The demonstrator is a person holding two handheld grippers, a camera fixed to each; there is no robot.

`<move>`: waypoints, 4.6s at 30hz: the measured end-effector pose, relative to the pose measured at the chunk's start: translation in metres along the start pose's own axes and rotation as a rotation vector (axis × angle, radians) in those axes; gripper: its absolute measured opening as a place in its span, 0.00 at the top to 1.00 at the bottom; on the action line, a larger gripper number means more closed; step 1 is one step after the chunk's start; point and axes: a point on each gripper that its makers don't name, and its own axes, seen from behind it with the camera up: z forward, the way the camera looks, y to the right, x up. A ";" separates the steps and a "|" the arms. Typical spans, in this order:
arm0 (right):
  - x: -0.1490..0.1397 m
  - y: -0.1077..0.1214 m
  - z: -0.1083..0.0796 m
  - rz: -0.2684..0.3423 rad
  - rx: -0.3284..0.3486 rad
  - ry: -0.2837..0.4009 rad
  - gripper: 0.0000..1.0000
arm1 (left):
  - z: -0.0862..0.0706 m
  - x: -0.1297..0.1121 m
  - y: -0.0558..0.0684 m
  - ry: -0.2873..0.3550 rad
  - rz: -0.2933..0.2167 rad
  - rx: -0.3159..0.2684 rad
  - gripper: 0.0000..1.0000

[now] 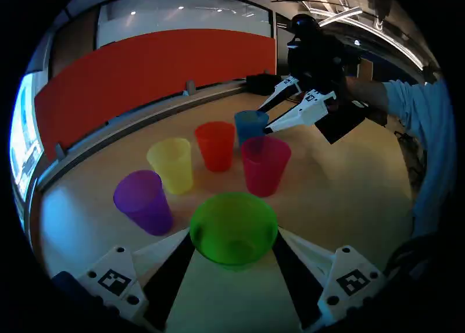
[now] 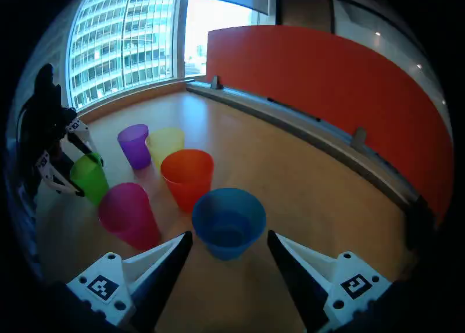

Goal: Pour water

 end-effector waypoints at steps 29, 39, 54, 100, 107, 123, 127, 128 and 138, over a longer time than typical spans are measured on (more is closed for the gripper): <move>0.006 -0.002 0.028 -0.011 -0.010 0.009 0.09 | -0.017 0.009 -0.003 0.038 -0.011 0.021 0.13; 0.014 -0.007 0.006 -0.019 -0.017 0.051 0.09 | -0.022 0.016 -0.001 0.056 -0.005 0.027 0.13; 0.056 -0.028 -0.068 -0.013 -0.048 0.228 0.09 | -0.033 0.047 0.006 0.128 0.018 0.039 0.13; 0.111 -0.077 -0.189 0.027 -0.130 0.565 0.09 | -0.069 0.133 0.027 0.383 0.029 0.033 0.13; 0.111 -0.079 -0.193 0.020 -0.132 0.566 0.09 | -0.070 0.139 0.032 0.400 0.034 0.023 0.13; 0.123 -0.086 -0.197 -0.044 -0.108 0.562 0.09 | -0.070 0.147 0.051 0.427 0.043 -0.019 0.13; 0.129 -0.090 -0.197 -0.081 -0.095 0.562 0.09 | -0.068 0.147 0.056 0.426 0.045 -0.030 0.13; 0.130 -0.091 -0.196 -0.091 -0.092 0.560 0.09 | -0.068 0.146 0.058 0.426 0.045 -0.035 0.13; 0.147 -0.104 -0.194 -0.200 -0.070 0.555 0.09 | -0.069 0.148 0.072 0.445 0.044 -0.065 0.13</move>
